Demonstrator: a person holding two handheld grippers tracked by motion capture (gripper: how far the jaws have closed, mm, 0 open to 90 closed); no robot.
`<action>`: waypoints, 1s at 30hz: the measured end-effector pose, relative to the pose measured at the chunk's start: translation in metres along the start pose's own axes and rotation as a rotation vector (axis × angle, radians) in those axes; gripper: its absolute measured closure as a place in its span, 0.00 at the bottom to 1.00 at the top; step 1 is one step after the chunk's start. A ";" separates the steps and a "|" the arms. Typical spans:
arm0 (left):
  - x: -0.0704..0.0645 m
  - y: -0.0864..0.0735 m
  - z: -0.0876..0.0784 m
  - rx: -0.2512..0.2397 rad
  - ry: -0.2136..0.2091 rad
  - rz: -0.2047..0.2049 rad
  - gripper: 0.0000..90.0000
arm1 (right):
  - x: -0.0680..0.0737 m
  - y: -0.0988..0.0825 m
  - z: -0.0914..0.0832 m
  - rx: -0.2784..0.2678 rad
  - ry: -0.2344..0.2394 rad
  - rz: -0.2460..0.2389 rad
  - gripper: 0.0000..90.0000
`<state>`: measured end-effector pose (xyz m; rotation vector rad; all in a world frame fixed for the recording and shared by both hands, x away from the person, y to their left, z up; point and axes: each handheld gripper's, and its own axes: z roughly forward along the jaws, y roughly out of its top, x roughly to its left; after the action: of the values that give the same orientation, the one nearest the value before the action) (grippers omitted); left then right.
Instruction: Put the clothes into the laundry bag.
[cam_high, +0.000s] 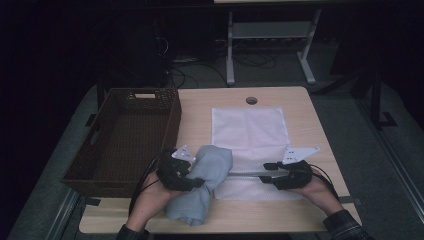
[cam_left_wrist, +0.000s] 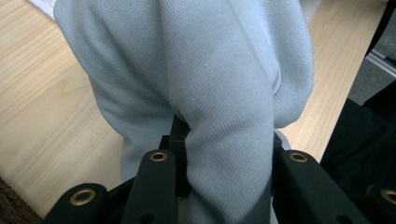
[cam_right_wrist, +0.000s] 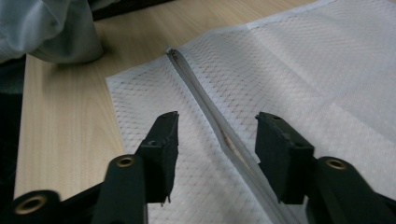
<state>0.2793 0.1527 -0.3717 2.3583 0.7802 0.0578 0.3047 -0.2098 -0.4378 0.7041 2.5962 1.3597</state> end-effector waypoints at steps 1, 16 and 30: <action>0.001 -0.001 -0.001 -0.004 -0.002 -0.004 0.76 | -0.002 0.002 0.002 -0.002 0.003 -0.006 0.58; 0.005 -0.005 -0.002 0.001 -0.002 -0.019 0.76 | -0.023 0.008 0.038 0.037 0.003 -0.039 0.62; 0.006 -0.006 -0.001 0.010 -0.008 -0.017 0.76 | -0.023 -0.001 0.045 0.116 -0.026 -0.064 0.59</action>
<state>0.2806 0.1599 -0.3752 2.3595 0.7978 0.0372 0.3392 -0.1879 -0.4675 0.6432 2.6701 1.1820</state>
